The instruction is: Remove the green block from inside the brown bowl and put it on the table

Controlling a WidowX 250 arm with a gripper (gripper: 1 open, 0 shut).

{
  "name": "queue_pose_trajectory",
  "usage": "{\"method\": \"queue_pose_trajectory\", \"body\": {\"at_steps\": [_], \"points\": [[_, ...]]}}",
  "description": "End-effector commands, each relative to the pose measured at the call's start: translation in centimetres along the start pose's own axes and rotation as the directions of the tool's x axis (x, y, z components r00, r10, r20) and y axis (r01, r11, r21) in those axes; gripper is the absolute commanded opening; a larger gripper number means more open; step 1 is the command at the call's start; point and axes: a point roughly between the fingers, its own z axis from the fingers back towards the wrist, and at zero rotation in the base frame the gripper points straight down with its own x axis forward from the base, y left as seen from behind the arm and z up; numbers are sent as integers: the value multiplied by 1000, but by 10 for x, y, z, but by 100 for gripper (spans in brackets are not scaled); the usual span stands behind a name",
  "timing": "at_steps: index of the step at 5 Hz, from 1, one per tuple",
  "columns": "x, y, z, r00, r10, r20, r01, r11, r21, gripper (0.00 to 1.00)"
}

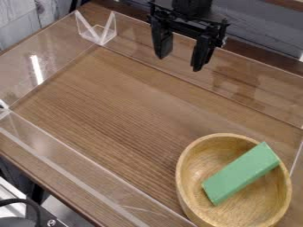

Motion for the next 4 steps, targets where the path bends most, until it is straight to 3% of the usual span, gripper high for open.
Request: {"method": "queue_pose_trajectory", "body": {"at_steps": [1,2,3,4], "points": [[-7,-22,-6,994,-106,-12,106,994,0,100],[-21,-55,-20,969,-243,-35,243,970,-2,100],[-35,-95,-25,933,-360,-17,360,933,10,100],[-43,-111,-30,922,-388,-16,388,922,-7,100]]}}
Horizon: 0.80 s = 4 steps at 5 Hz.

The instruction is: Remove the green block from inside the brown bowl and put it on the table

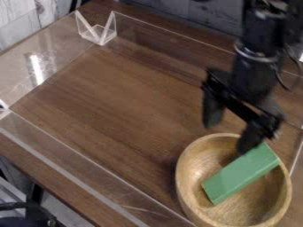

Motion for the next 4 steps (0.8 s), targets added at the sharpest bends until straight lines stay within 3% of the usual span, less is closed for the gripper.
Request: {"method": "queue_pose_trajectory", "body": {"at_steps": [1,4], "points": [[2,-11,9,997,-24,76,24,1000,-2,100],[5,-24,-10,994,-67,83,68,998,-11,100]]}}
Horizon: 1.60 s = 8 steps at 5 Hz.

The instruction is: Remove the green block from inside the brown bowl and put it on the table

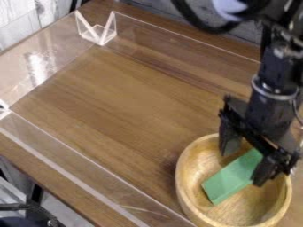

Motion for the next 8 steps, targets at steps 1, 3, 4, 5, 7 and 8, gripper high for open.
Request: {"method": "queue_pose_trajectory", "body": {"at_steps": [1,3,4,5,7,8], "points": [[5,-6,5,999,-22,41,22,1000,0,100],[4,-7,10,998,-31,53,31,999,-5,100],[5,-4,16,997,-24,69,26,999,-20,100],[5,-1,19,996,-17,85,20,999,-34,100],[6,5,16,995,-23,101,27,999,-41,100],[7,7,13,994,-30,108,34,999,-41,100]]}}
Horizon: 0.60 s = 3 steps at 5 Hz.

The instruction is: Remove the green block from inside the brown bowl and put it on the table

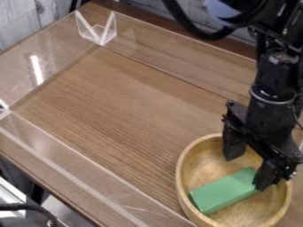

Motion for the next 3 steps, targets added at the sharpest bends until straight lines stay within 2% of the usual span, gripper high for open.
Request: {"method": "queue_pose_trajectory", "body": {"at_steps": [1,3], "points": [[4,2,14,998,-16,68,16,1000,-1,100],[5,5,11,997,-28,79,29,1000,-5,100]]}}
